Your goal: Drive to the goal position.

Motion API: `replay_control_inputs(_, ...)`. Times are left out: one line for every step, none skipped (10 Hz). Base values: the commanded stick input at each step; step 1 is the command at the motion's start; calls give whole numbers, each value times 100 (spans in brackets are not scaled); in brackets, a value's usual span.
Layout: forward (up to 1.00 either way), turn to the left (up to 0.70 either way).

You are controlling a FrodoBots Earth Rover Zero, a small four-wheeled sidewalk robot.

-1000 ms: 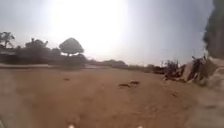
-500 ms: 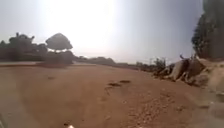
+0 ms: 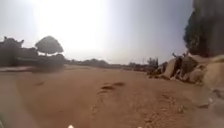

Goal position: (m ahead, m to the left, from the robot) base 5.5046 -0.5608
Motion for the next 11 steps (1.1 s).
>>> replay_control_inputs(45,-27)
replay_control_inputs(45,-27)
replay_control_inputs(45,-27)
replay_control_inputs(45,-27)
replay_control_inputs(45,-27)
replay_control_inputs(45,-27)
replay_control_inputs(45,-27)
replay_control_inputs(45,-27)
replay_control_inputs(46,-26)
replay_control_inputs(49,-25)
replay_control_inputs(51,-24)
